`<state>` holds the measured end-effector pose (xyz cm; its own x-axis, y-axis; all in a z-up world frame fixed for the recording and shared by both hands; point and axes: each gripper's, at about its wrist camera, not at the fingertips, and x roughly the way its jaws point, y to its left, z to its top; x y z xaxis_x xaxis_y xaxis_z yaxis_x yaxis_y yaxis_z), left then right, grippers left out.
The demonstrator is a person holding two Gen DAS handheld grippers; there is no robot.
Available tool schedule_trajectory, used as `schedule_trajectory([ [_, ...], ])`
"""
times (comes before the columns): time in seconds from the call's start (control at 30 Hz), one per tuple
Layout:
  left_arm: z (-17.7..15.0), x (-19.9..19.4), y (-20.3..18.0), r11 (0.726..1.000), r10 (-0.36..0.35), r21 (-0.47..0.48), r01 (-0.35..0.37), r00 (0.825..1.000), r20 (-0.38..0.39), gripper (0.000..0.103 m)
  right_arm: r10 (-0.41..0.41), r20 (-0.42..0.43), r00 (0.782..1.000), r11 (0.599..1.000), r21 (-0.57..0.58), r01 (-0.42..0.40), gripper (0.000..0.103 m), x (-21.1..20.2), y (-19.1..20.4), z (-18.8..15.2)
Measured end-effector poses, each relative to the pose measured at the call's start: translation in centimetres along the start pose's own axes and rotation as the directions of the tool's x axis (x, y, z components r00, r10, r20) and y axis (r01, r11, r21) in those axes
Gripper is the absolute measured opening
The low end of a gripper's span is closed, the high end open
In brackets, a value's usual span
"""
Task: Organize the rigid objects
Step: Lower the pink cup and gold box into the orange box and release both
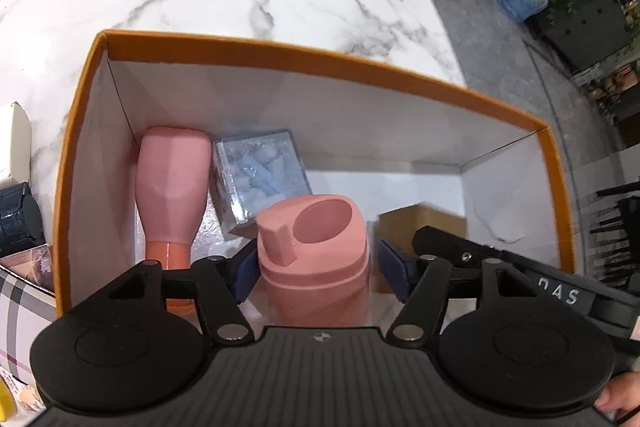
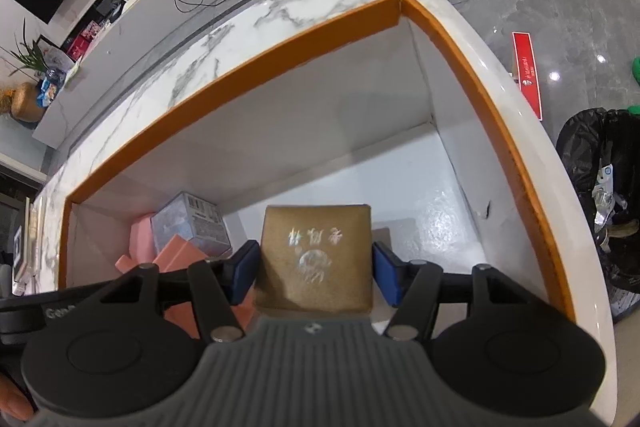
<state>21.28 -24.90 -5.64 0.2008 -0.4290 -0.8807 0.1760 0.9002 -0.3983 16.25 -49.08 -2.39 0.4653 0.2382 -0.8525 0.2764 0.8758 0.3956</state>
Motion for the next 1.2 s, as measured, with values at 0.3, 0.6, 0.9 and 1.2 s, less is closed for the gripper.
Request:
schedule_trajectory([
  [0.3, -1.1, -1.6, -0.6, 0.996, -0.016, 0.091, 0.018, 0.999, -0.028, 0.075, -0.003, 0.011, 1.0, 0.998, -0.056, 0.003, 0.061, -1.2, 0.5, -0.1],
  [0.6, -2.2, -0.1, -2.2, 0.969, 0.074, 0.238, -0.065, 0.997, -0.031, 0.062, -0.045, -0.037, 0.998, 0.977, -0.21, 0.036, 0.052, -1.0, 1.6, -0.9],
  [0.9, -0.5, -0.3, -1.9, 0.988, -0.038, 0.152, 0.031, 0.998, 0.048, 0.032, -0.06, -0.052, 0.997, 0.976, -0.212, 0.048, 0.049, -0.2, 1.5, -1.0],
  [1.2, 0.4, -1.1, -1.4, 0.994, -0.062, 0.102, 0.051, 0.992, 0.113, 0.032, -0.086, -0.087, 0.992, 0.96, -0.273, 0.06, 0.058, 0.0, 2.6, -1.1],
])
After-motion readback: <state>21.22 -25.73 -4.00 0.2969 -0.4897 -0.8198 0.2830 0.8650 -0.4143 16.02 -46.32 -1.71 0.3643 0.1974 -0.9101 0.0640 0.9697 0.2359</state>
